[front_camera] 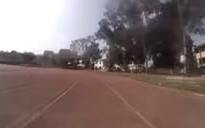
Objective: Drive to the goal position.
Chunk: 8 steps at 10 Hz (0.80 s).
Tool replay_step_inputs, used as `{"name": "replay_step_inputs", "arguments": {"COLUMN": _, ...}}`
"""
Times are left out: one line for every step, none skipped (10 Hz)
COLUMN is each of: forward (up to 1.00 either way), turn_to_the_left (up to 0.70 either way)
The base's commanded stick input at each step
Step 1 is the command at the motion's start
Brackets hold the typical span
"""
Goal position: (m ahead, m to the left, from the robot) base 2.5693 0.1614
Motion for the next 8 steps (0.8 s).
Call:
{"name": "replay_step_inputs", "arguments": {"forward": 0.7, "turn_to_the_left": 0.0}}
{"name": "replay_step_inputs", "arguments": {"forward": 0.7, "turn_to_the_left": 0.0}}
{"name": "replay_step_inputs", "arguments": {"forward": 0.7, "turn_to_the_left": 0.0}}
{"name": "replay_step_inputs", "arguments": {"forward": 0.7, "turn_to_the_left": 0.0}}
{"name": "replay_step_inputs", "arguments": {"forward": 0.7, "turn_to_the_left": 0.0}}
{"name": "replay_step_inputs", "arguments": {"forward": 0.7, "turn_to_the_left": 0.0}}
{"name": "replay_step_inputs", "arguments": {"forward": 0.7, "turn_to_the_left": 0.0}}
{"name": "replay_step_inputs", "arguments": {"forward": 0.7, "turn_to_the_left": 0.0}}
